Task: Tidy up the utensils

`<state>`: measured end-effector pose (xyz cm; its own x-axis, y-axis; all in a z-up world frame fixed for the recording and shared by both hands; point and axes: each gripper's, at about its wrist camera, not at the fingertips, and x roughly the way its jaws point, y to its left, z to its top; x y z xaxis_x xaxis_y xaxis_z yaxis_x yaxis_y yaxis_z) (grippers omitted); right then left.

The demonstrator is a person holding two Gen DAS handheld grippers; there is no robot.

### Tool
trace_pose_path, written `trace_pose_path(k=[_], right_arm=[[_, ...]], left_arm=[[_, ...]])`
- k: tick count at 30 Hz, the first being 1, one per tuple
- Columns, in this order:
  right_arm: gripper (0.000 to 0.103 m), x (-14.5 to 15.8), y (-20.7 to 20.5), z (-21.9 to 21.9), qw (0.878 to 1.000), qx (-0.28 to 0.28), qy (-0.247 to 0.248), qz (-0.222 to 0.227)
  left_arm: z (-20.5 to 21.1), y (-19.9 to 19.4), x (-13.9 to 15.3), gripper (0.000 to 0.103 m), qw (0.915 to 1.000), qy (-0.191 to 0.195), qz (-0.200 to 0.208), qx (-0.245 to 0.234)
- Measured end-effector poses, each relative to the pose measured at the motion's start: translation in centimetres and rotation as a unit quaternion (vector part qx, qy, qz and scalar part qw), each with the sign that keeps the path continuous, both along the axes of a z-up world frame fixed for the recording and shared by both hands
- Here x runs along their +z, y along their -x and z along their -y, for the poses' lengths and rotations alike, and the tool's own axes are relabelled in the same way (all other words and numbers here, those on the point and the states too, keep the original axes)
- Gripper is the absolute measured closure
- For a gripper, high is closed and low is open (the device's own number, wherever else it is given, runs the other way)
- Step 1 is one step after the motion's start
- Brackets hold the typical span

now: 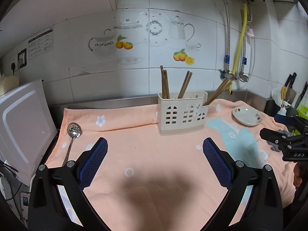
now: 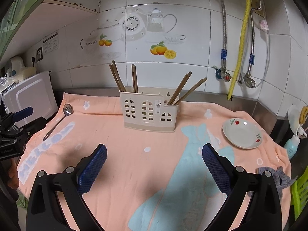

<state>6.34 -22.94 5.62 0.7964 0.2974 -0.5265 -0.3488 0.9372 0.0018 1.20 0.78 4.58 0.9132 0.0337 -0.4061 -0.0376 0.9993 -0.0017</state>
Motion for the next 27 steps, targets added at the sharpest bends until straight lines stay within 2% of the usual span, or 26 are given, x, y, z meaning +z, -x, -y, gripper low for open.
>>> trace_pose_path(k=[27], right_arm=[[0.007,-0.43,0.66,-0.04,1.000,0.002,-0.005,-0.004]], left_arm=[[0.21,0.40,-1.07,0.005,0.9999,0.007,-0.009,-0.003]])
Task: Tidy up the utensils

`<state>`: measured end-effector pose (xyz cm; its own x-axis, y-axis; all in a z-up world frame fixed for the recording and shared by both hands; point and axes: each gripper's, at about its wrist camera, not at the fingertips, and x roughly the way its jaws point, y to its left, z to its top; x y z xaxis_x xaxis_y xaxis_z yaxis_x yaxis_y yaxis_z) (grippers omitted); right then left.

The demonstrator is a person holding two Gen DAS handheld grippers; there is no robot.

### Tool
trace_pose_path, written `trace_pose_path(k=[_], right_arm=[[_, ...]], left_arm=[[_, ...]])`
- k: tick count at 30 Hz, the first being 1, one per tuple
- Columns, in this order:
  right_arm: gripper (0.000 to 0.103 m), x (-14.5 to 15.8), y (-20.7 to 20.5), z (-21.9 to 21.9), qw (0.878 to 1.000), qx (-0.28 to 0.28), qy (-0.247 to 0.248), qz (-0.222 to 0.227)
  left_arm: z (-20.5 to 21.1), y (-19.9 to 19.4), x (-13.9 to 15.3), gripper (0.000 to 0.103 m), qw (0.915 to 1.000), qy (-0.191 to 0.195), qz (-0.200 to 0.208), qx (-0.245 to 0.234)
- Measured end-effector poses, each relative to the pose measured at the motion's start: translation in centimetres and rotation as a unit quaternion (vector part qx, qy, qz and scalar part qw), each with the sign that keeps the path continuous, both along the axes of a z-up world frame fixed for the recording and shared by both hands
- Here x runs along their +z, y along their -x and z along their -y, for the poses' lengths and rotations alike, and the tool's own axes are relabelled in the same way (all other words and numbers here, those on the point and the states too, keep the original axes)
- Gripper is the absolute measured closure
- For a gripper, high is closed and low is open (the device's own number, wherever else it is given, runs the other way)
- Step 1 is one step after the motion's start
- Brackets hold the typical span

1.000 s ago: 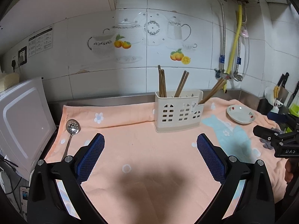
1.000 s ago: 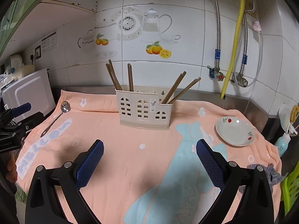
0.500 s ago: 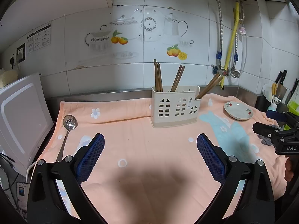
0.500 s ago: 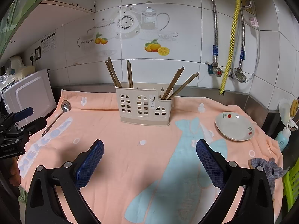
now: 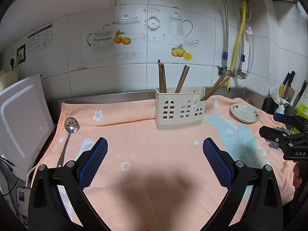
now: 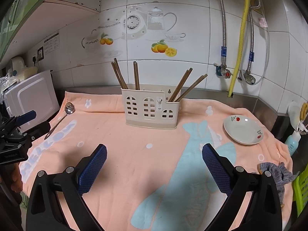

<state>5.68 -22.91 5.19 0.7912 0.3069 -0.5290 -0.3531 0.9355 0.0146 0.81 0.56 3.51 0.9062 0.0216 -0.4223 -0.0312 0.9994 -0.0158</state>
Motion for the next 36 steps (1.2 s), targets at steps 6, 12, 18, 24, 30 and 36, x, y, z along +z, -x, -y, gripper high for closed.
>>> trace_pose_path(k=[6,12,18,24,30,36], right_arm=[[0.007,-0.09,0.04,0.01,1.000,0.000,-0.001,0.000],[0.007,-0.15,0.07,-0.01,1.000,-0.001,-0.001,-0.001],[0.007,-0.34,0.01,-0.17,1.000,0.000,-0.001,-0.004],[0.007,-0.38,-0.03,-0.21,1.000,0.000,-0.001,-0.005],[0.007,-0.46,-0.01,-0.41,1.000,0.000,0.000,-0.006],[0.007,-0.55,-0.03,-0.45,1.000,0.000,0.000,-0.006]], left_arm=[[0.04,-0.02,-0.04,0.005,1.0000,0.001,-0.001,-0.001],[0.17,-0.06,-0.19,0.005,1.0000,0.001,-0.004,-0.001],[0.16,-0.14,-0.39,0.005,1.0000,0.001,-0.007,-0.001],[0.12,-0.11,-0.53,0.005,1.0000,0.001,-0.009,0.000],[0.11,-0.21,-0.61,0.005,0.9999,0.001,-0.010,0.000],[0.08,-0.24,-0.75,0.005,0.9999,0.002,-0.011,0.000]])
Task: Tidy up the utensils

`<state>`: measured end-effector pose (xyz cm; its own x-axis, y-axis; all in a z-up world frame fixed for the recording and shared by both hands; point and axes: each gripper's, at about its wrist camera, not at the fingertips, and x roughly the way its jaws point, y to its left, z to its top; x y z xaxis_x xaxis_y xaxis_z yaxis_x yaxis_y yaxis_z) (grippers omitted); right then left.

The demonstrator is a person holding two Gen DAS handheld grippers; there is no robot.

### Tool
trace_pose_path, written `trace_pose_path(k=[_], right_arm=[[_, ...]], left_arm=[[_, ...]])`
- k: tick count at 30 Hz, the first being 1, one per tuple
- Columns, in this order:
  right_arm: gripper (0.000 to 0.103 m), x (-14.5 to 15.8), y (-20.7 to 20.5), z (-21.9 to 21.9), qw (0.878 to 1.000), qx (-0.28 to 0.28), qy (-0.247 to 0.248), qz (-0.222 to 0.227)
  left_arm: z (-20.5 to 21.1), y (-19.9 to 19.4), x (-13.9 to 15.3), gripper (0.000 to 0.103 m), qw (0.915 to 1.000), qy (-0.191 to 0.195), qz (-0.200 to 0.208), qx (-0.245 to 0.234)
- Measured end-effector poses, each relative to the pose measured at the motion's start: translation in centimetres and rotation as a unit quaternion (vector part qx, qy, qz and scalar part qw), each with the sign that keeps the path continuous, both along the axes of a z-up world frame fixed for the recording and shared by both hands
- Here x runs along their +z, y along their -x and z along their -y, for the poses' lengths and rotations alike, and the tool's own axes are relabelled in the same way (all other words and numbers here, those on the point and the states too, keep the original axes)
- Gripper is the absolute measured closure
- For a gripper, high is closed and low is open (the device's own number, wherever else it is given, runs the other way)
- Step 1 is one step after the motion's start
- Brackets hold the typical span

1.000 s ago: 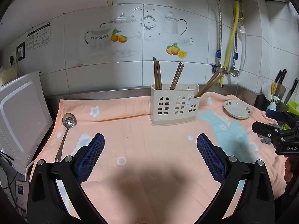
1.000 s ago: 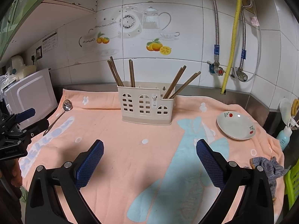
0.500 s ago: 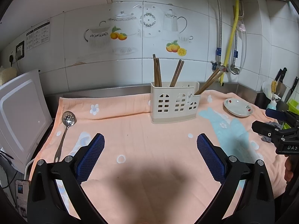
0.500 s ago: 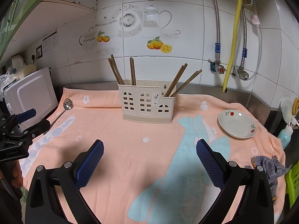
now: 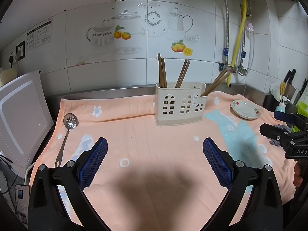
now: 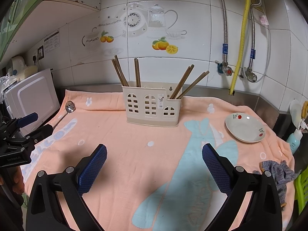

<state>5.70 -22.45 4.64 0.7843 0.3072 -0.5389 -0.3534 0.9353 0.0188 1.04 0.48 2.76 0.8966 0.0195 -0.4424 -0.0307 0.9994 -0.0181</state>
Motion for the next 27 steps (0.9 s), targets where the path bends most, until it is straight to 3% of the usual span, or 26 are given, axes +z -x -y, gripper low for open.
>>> trace_pose_path(k=[18,27], right_arm=[[0.007,-0.1,-0.1,0.1,1.000,0.002,0.000,-0.002],[0.007,-0.6,-0.3,0.1,1.000,0.003,0.003,-0.008]], left_arm=[[0.1,0.3,-0.1,0.005,0.9999,-0.007,0.008,0.003],[-0.8,-0.5,-0.7,0.005,0.9997,0.014,-0.015,0.012]])
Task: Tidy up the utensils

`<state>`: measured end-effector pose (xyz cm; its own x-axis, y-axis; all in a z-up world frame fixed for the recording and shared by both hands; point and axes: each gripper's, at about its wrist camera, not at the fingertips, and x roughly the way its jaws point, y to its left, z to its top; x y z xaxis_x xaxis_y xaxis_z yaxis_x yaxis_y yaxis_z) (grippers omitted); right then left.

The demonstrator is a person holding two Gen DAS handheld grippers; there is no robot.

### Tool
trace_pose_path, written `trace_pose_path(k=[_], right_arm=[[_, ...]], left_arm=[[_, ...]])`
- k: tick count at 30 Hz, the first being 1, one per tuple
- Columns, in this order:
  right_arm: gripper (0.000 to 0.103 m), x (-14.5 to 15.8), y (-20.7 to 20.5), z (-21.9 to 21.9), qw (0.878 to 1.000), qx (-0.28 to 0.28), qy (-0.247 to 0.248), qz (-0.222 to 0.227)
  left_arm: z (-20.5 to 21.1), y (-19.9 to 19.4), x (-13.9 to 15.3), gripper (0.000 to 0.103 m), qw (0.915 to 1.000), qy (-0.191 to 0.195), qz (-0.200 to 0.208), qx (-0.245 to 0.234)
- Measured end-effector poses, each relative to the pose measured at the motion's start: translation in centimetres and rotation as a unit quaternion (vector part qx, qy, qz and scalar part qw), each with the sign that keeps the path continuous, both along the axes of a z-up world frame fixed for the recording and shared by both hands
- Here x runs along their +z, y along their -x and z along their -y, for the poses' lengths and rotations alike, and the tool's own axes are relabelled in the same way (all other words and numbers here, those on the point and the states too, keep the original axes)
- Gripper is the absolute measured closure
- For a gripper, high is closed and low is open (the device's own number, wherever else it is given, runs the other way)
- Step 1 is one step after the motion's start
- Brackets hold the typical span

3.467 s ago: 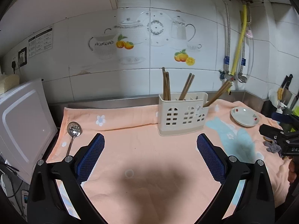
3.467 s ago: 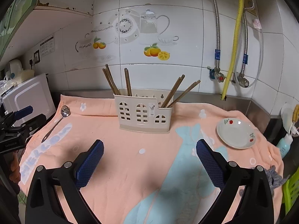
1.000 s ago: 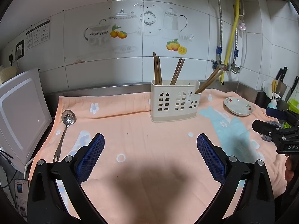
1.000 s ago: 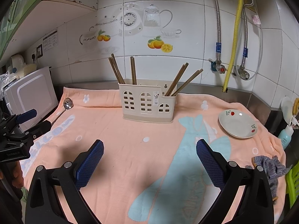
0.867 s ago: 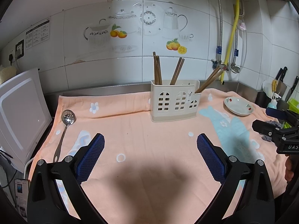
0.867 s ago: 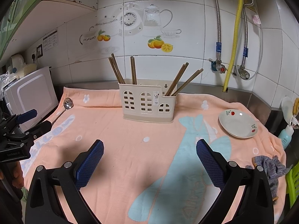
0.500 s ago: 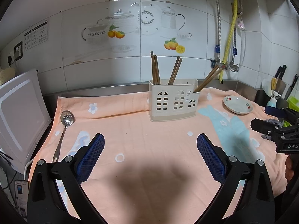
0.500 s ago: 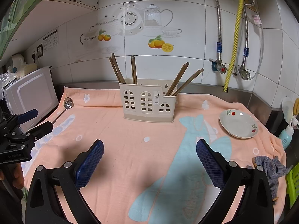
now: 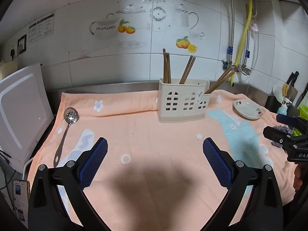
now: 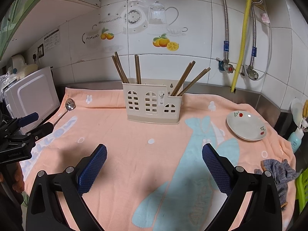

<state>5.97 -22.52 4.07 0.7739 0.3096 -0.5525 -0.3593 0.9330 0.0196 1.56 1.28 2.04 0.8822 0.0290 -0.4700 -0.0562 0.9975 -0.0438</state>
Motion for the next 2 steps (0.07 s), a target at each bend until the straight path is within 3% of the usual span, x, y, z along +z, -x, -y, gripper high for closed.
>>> trace_pose_path(k=[2], right_arm=[[0.007,-0.09,-0.03,0.01,1.000,0.000,0.000,-0.001]], left_arm=[[-0.08,-0.06,-0.18,0.005,1.0000,0.000,-0.003,0.002]])
